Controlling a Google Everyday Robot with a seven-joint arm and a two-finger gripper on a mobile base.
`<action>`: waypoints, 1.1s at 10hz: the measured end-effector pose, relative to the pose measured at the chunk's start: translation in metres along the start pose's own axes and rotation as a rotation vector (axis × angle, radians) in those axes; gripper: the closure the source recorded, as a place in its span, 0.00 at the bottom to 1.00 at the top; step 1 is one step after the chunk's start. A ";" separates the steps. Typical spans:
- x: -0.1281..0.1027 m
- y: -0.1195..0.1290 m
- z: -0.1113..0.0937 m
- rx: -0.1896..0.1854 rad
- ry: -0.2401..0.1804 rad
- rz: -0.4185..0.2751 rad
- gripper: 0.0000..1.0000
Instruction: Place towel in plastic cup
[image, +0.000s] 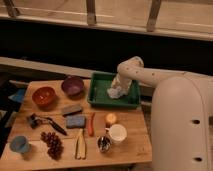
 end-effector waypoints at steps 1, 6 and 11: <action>0.001 -0.003 0.007 0.001 0.012 0.014 0.35; 0.008 -0.004 0.035 -0.031 0.075 0.068 0.45; 0.015 0.004 0.048 -0.050 0.095 0.075 0.98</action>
